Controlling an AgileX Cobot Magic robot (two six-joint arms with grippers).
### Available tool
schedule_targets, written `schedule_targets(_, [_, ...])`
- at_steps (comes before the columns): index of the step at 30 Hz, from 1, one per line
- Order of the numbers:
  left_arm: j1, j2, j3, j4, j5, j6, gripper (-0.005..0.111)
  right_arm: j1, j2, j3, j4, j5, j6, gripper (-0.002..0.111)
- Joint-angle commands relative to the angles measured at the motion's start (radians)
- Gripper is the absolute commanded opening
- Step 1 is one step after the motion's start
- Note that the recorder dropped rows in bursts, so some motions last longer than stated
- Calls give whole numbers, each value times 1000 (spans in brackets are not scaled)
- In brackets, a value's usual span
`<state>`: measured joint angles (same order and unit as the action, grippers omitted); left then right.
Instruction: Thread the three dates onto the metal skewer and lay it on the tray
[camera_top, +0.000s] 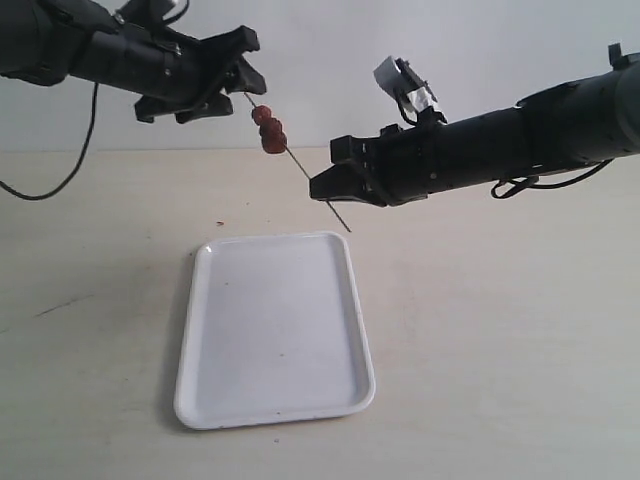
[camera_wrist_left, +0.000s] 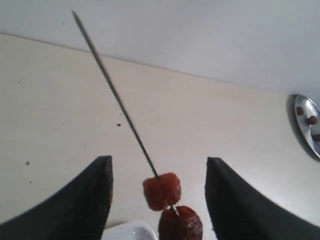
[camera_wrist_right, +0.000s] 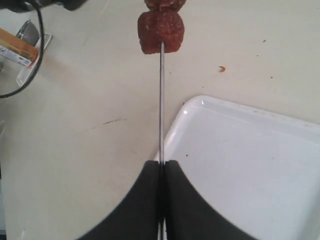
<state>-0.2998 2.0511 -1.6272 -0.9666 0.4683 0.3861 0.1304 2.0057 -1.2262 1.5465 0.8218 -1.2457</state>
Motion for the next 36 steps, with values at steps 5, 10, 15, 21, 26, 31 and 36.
schedule_targets(5, [194, -48, -4, 93, 207, -3, 23, -2, -93, 36, -141, -54, 88, 0])
schedule_targets(10, [263, -51, 0, 165, 275, 0, 0, 36, -199, 150, -125, -297, 73, 0])
schedule_targets(15, [352, -107, 143, 144, 156, 91, 0, 211, -340, 276, -75, -549, 69, 0])
schedule_targets(21, [370, -250, 466, -120, -144, 406, 0, 477, -352, 315, 52, -864, 88, 0])
schedule_targets(26, [368, -371, 646, -391, -286, 736, 0, 603, -240, 315, 75, -958, 285, 0])
schedule_targets(31, [368, -415, 649, -406, -219, 740, 0, 626, -138, 315, 73, -984, 376, 0])
schedule_targets(36, [368, -423, 649, -463, -166, 779, 0, 626, -92, 315, 71, -986, 421, 0])
